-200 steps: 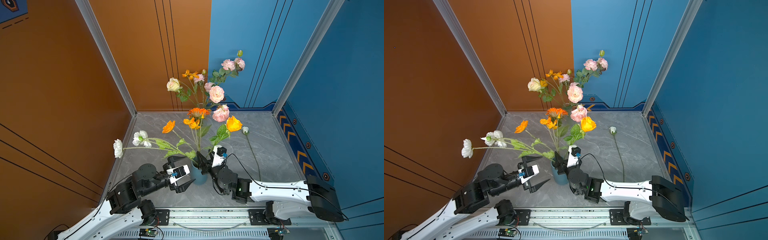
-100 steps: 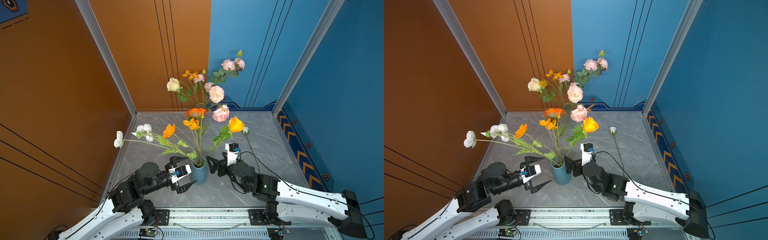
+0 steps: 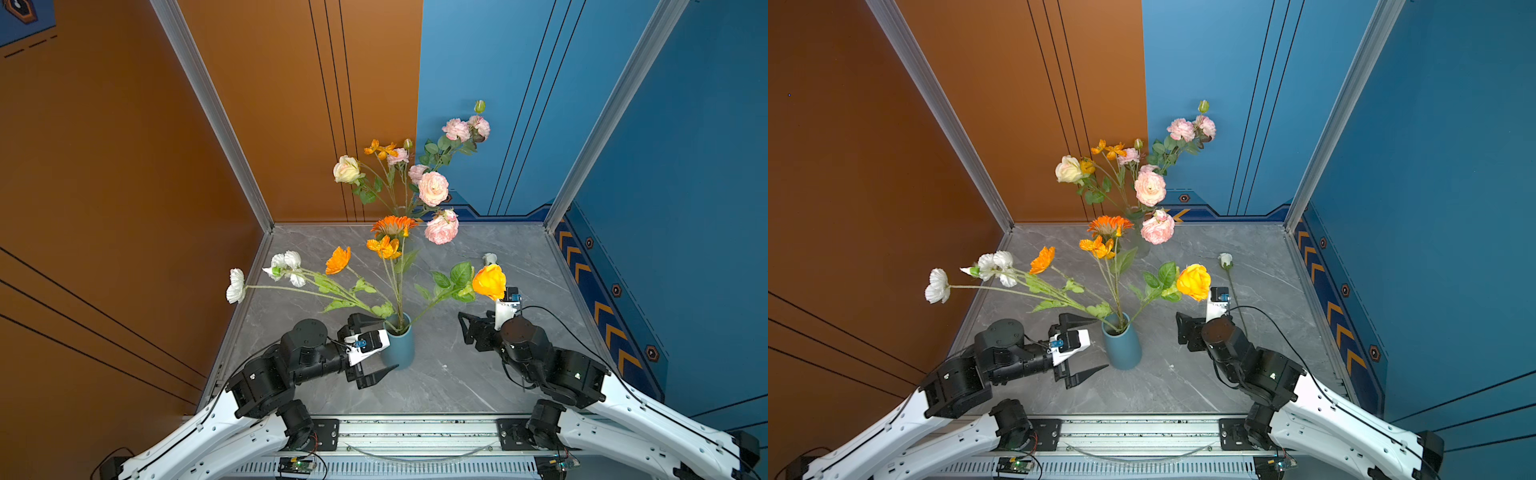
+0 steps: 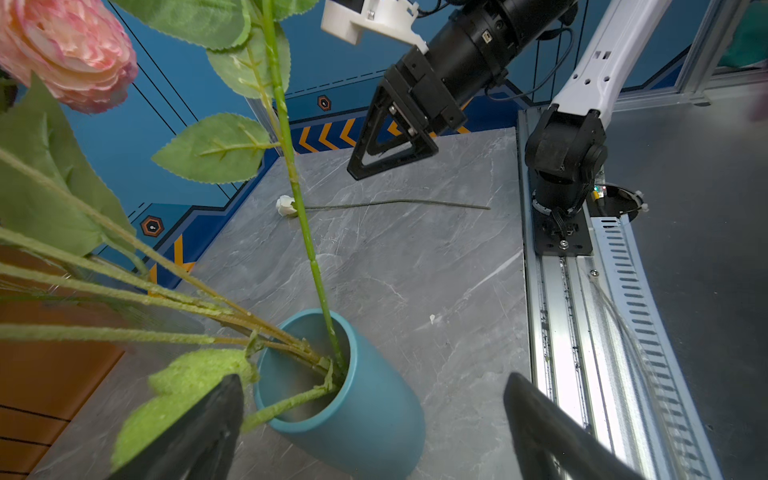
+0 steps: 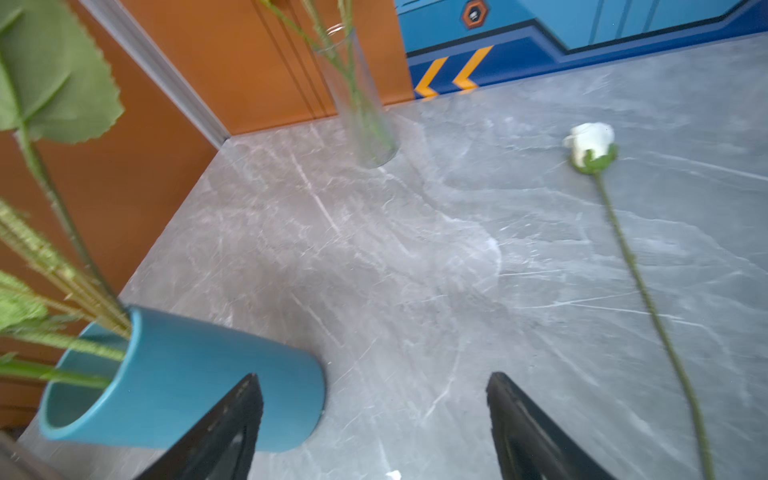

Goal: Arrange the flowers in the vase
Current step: 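Move the right gripper back to the white rosebud stem on the table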

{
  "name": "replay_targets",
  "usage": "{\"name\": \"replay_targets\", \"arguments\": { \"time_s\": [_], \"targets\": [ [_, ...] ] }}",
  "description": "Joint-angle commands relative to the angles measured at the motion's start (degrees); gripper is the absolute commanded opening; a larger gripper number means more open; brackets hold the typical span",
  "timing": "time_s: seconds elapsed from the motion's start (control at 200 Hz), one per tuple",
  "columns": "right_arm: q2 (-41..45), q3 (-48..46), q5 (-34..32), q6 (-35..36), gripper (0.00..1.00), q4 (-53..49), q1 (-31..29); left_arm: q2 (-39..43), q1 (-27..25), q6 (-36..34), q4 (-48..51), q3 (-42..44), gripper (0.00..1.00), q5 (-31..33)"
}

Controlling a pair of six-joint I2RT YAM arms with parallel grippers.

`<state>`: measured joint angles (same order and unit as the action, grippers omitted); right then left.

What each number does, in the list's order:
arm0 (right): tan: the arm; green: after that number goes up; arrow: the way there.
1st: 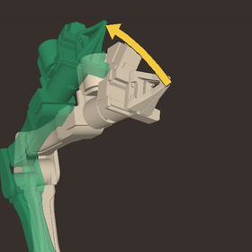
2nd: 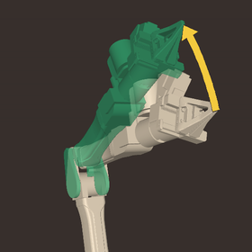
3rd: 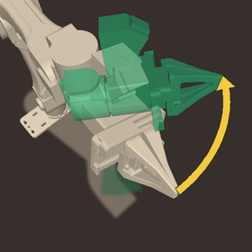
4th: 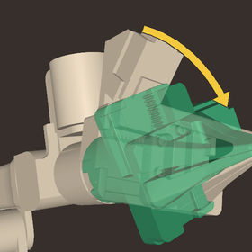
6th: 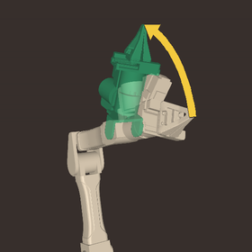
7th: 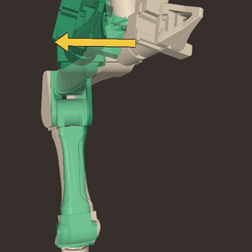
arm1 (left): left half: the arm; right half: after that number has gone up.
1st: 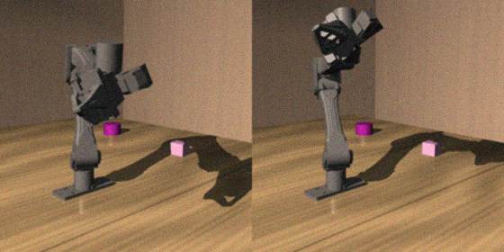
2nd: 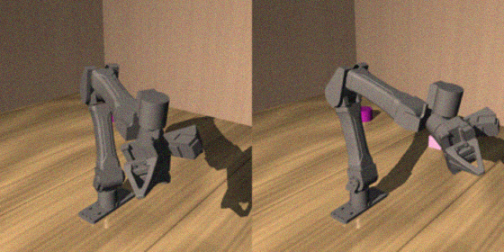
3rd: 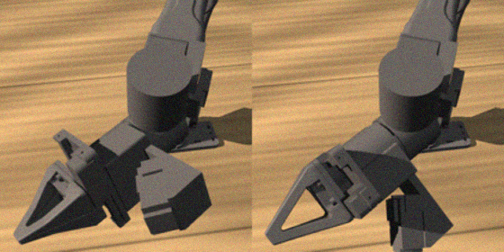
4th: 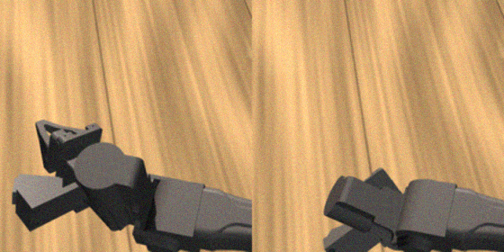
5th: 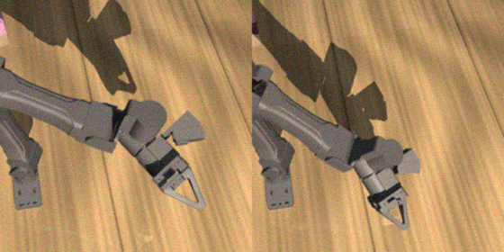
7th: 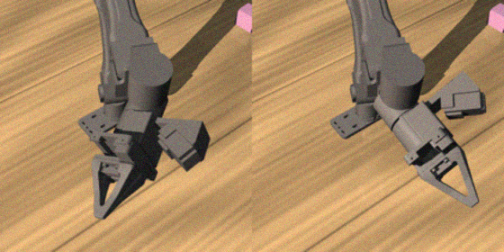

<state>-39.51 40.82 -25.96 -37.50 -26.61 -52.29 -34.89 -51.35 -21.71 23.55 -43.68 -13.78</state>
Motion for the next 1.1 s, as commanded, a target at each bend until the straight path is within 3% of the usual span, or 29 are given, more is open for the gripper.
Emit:
{"name": "replay_targets", "arguments": {
  "time_s": [0.0, 0.115, 0.205, 0.325, 0.405, 0.631, 0.881, 1.096],
  "targets": [
    [1.2, -2.7, -1.8, -2.5, 0.79, -6.0, 6.9, -0.6, 0.5, 1.3, -1.3, -0.4, 0.98, -3.3],
    [-6.8, -1.9, 10.0, -1.9, 0.75, -7.0, 24.8, -1.4, 0.5, 1.6, -1.8, -0.3, 0.98, -4.3],
    [-17.2, -0.5, 18.7, 2.8, 0.71, -3.9, 36.5, -1.8, 0.5, 1.8, -2.4, -0.4, 0.98, -4.8],
    [-28.0, 2.0, 22.6, 11.5, 0.67, 0.3, 45.3, -2.2, 0.5, 2.7, -4.5, 0.4, 0.98, -6.5],
    [-35.2, 4.6, 23.7, 16.3, 0.57, 1.1, 49.6, -3.5, 0.3, 4.1, -6.5, 0.9, 0.98, -8.0],
    [-50.1, 11.7, 26.4, 24.3, 0.44, 3.7, 52.0, -9.3, -0.1, 4.2, -7.3, 0.0, 0.98, -4.2],
    [-59.5, 18.1, 26.0, 28.3, 0.40, 2.4, 52.8, -8.7, 0.4, 3.9, -9.6, 1.7, 0.98, -3.9],
    [-63.7, 21.0, 27.4, 29.6, 0.37, 2.2, 53.6, -8.9, 2.1, 4.0, -9.6, 1.4, 0.98, -7.3]
  ]
}}
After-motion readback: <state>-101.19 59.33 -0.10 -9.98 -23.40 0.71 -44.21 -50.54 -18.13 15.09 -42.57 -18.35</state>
